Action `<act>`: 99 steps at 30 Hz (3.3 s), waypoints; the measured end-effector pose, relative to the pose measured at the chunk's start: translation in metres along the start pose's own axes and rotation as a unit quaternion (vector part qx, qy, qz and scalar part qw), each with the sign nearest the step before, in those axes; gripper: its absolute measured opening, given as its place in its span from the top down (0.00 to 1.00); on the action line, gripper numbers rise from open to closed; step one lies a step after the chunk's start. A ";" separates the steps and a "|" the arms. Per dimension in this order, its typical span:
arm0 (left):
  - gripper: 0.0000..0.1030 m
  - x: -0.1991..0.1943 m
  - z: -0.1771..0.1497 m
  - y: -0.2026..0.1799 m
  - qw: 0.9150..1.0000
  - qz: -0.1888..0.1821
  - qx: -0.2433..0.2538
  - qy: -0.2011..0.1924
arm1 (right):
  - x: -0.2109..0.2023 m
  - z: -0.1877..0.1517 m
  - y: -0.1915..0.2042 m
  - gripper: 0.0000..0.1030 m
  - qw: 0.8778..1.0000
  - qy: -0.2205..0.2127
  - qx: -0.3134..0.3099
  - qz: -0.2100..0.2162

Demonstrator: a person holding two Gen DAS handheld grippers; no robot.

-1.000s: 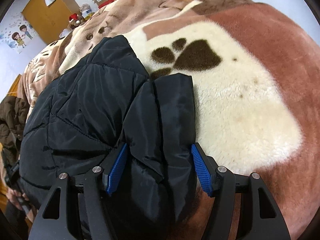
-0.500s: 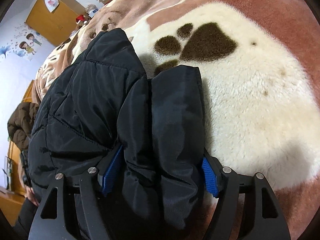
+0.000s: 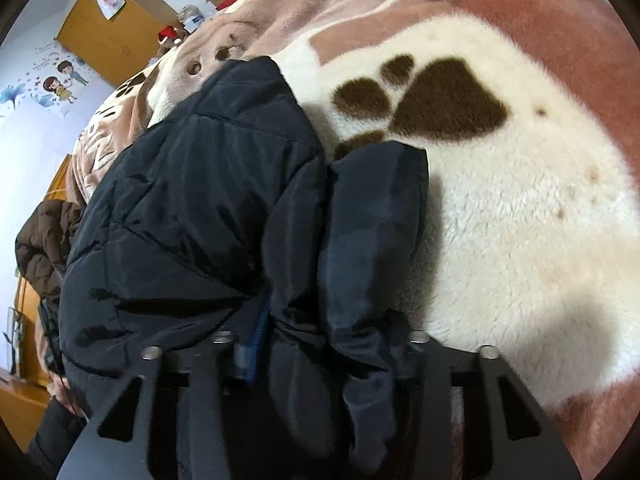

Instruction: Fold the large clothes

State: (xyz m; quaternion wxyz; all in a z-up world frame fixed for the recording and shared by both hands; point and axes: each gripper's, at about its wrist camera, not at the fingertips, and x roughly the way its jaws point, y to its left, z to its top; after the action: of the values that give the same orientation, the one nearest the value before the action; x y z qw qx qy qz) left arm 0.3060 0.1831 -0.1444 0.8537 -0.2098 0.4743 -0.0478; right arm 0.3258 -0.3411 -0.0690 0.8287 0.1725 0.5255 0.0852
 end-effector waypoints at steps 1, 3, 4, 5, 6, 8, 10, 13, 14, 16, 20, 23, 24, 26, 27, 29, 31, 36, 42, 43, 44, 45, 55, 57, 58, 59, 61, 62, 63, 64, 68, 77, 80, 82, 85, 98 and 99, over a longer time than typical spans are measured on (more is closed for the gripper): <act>0.62 -0.005 0.001 -0.005 1.000 0.009 0.009 -0.002 | -0.004 0.000 0.003 0.70 1.000 -0.001 -0.004 -0.006; 0.69 -0.017 0.004 -0.011 1.000 0.023 0.019 -0.007 | -0.017 0.002 0.011 0.73 1.000 -0.008 -0.010 -0.016; 0.71 -0.026 0.005 -0.015 0.999 0.031 0.025 -0.013 | -0.022 0.003 0.014 0.75 1.000 -0.012 -0.012 -0.017; 0.72 -0.035 0.005 -0.018 0.999 0.035 0.030 -0.020 | -0.030 0.003 0.016 0.76 1.000 -0.019 -0.014 -0.015; 0.73 -0.047 0.005 -0.021 0.998 0.037 0.036 -0.029 | -0.043 0.003 0.021 0.76 0.999 -0.028 -0.021 -0.011; 0.74 -0.068 0.003 -0.025 0.998 0.034 0.040 -0.040 | -0.063 -0.001 0.028 0.77 0.999 -0.038 -0.031 -0.004; 0.74 -0.091 -0.003 -0.028 0.997 0.028 0.043 -0.053 | -0.079 -0.009 0.033 0.78 0.998 -0.044 -0.038 -0.002; 0.74 -0.122 -0.018 -0.027 0.997 0.023 0.041 -0.067 | -0.098 -0.027 0.039 0.78 0.998 -0.051 -0.040 0.009; 0.75 -0.130 -0.025 -0.026 0.997 0.022 0.039 -0.069 | -0.103 -0.034 0.038 0.78 0.998 -0.051 -0.040 0.013; 0.75 -0.145 -0.037 -0.020 0.997 0.017 0.033 -0.072 | -0.109 -0.046 0.040 0.78 0.998 -0.049 -0.040 0.018; 0.75 -0.159 -0.050 -0.011 0.997 0.016 0.027 -0.071 | -0.112 -0.056 0.046 0.78 0.998 -0.045 -0.043 0.025; 0.75 -0.159 -0.048 -0.007 0.997 0.021 0.020 -0.072 | -0.111 -0.051 0.056 0.78 0.997 -0.048 -0.048 0.032; 0.75 -0.160 -0.046 -0.005 0.997 0.022 0.017 -0.073 | -0.110 -0.047 0.061 0.78 0.997 -0.051 -0.052 0.035; 0.75 -0.163 -0.037 -0.002 0.996 0.023 0.016 -0.080 | -0.111 -0.040 0.070 0.78 0.996 -0.057 -0.057 0.042; 0.75 -0.166 -0.032 0.000 0.996 0.024 0.018 -0.085 | -0.108 -0.032 0.077 0.78 0.995 -0.062 -0.060 0.047; 0.75 -0.172 -0.016 0.003 0.995 0.027 0.021 -0.096 | -0.103 -0.019 0.091 0.78 0.994 -0.069 -0.067 0.056; 0.75 -0.178 0.005 0.007 0.993 0.033 0.027 -0.110 | -0.094 -0.006 0.106 0.78 0.992 -0.076 -0.072 0.064; 0.75 -0.186 0.065 0.026 0.988 0.054 0.033 -0.140 | -0.059 0.027 0.148 0.78 0.989 -0.087 -0.083 0.082; 0.74 -0.161 0.109 0.065 0.986 0.073 0.024 -0.146 | 0.002 0.043 0.172 0.76 0.990 -0.075 -0.090 0.078; 0.73 -0.149 0.111 0.073 0.987 0.079 0.024 -0.139 | 0.016 0.041 0.171 0.76 0.992 -0.065 -0.088 0.069; 0.72 -0.136 0.110 0.079 0.987 0.089 0.023 -0.129 | 0.033 0.037 0.166 0.75 0.994 -0.046 -0.080 0.060; 0.72 -0.122 0.108 0.087 0.989 0.096 0.013 -0.114 | 0.046 0.034 0.162 0.74 0.996 -0.027 -0.073 0.051; 0.51 -0.082 0.087 0.124 0.987 0.126 -0.054 -0.081 | 0.039 0.019 0.137 0.48 0.999 -0.015 -0.044 0.014; 0.51 -0.097 0.086 0.127 0.986 0.121 -0.070 -0.089 | 0.012 0.020 0.143 0.48 0.997 -0.053 -0.055 0.000; 0.51 -0.107 0.085 0.129 0.984 0.122 -0.077 -0.100 | 0.002 0.021 0.147 0.47 0.996 -0.069 -0.060 -0.007; 0.51 -0.120 0.085 0.129 0.981 0.126 -0.082 -0.119 | -0.009 0.020 0.151 0.47 0.994 -0.086 -0.065 -0.009; 0.51 -0.145 0.083 0.127 0.974 0.133 -0.088 -0.160 | -0.018 0.021 0.159 0.47 0.992 -0.103 -0.076 -0.002; 0.50 -0.153 0.082 0.124 0.973 0.124 -0.089 -0.173 | -0.019 0.020 0.165 0.47 0.991 -0.105 -0.086 0.000; 0.48 -0.155 0.083 0.121 0.974 0.112 -0.087 -0.177 | -0.016 0.020 0.172 0.47 0.989 -0.102 -0.102 -0.001; 0.47 -0.152 0.083 0.115 0.977 0.104 -0.076 -0.171 | -0.009 0.020 0.180 0.47 0.989 -0.095 -0.116 -0.002; 0.47 -0.106 0.077 0.091 0.988 0.112 -0.013 -0.108 | 0.028 0.015 0.185 0.55 0.990 -0.051 -0.132 -0.018; 0.44 -0.086 0.072 0.088 0.985 0.137 -0.012 -0.100 | 0.035 0.011 0.177 0.55 0.988 -0.031 -0.143 -0.049; 0.44 -0.113 0.059 0.075 0.985 0.133 -0.005 -0.113 | 0.011 -0.004 0.183 0.55 0.986 -0.047 -0.157 -0.042; 0.44 -0.132 0.044 0.062 0.984 0.128 -0.001 -0.122 | -0.007 -0.018 0.190 0.55 0.983 -0.058 -0.169 -0.039; 0.44 -0.154 0.018 0.040 0.984 0.130 0.005 -0.126 | -0.033 -0.045 0.201 0.55 0.979 -0.066 -0.190 -0.037; 0.39 -0.224 -0.116 -0.073 0.985 0.123 0.063 -0.104 | -0.119 -0.154 0.216 0.52 0.962 -0.098 -0.251 -0.052; 0.39 -0.227 -0.123 -0.078 0.985 0.122 0.064 -0.102 | -0.125 -0.161 0.217 0.52 0.961 -0.099 -0.254 -0.053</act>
State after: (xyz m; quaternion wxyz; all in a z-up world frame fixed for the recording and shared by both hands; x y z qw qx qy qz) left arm 0.0888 0.1378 0.0094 0.9088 -0.0994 0.4024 0.0485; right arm 0.1351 -0.1490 0.0547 0.8965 -0.0648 0.4103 0.1542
